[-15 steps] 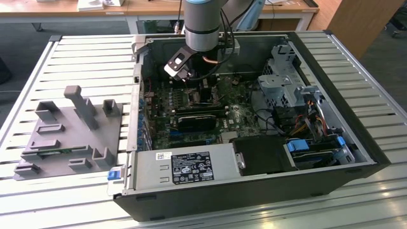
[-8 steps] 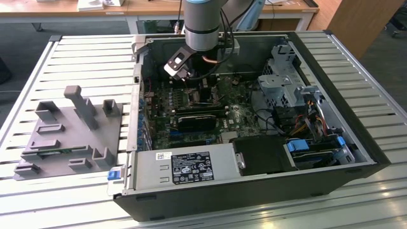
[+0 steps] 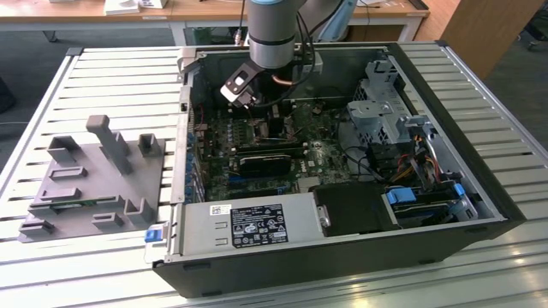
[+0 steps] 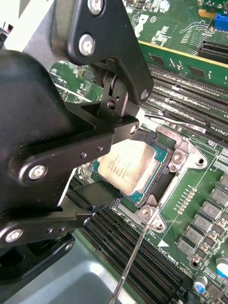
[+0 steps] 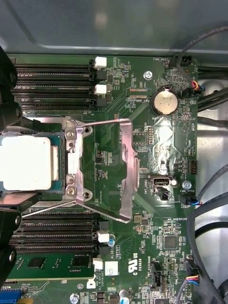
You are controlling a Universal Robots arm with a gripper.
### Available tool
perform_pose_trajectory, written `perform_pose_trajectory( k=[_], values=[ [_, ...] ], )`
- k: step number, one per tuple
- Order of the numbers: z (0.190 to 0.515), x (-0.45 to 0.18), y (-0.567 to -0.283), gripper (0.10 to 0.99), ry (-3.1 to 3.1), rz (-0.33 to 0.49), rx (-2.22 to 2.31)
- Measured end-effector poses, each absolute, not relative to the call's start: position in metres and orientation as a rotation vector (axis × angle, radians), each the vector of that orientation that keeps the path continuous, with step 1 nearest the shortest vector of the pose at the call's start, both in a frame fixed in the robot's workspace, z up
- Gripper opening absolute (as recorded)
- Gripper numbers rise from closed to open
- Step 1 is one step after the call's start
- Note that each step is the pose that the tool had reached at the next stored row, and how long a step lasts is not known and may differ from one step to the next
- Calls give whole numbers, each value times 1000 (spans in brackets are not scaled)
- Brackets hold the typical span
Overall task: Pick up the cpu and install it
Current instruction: 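Place the cpu into insertion slot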
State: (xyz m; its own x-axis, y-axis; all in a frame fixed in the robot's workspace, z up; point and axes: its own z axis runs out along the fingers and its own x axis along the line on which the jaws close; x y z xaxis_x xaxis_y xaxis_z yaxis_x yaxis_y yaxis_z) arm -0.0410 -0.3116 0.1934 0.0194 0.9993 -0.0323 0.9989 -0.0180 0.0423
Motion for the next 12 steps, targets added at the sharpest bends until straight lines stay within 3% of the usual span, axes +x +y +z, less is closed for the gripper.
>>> perform_pose_trajectory(
  k=[7,8,9,11,12],
  values=[
    [205,-41,-312,596,2164,10,2204],
    [207,-41,-312,533,2164,10,2204],
    [208,-41,-312,533,2164,10,2204],
    [210,-41,-312,416,2164,10,2204],
    [211,-41,-312,416,2164,10,2204]
  ],
)
